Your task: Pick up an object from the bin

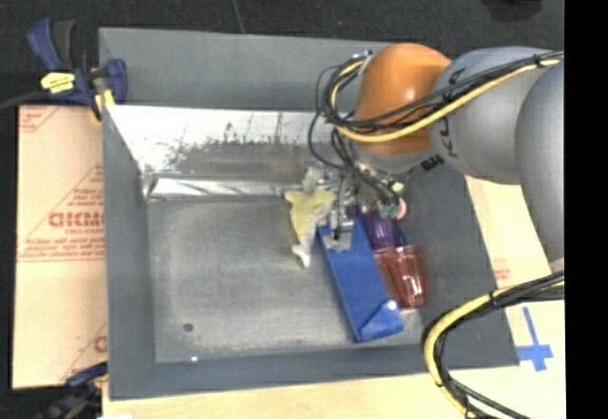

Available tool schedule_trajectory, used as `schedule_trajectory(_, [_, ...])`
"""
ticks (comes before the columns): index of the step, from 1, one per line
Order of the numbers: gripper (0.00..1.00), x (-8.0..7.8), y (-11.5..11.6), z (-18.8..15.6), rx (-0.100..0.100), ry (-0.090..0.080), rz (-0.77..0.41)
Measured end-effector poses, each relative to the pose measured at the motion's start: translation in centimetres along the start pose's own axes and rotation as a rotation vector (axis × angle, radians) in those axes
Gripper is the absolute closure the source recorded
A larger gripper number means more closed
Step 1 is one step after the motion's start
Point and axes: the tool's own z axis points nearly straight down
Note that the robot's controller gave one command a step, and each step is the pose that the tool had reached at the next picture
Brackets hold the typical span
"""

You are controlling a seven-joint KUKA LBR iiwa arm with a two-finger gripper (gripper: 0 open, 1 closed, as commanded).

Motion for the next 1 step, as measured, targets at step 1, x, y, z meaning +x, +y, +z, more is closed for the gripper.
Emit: schedule_trajectory(1, [0.00, -0.56, 0.86, 1.53, -0.001, 0.001, -0.056])
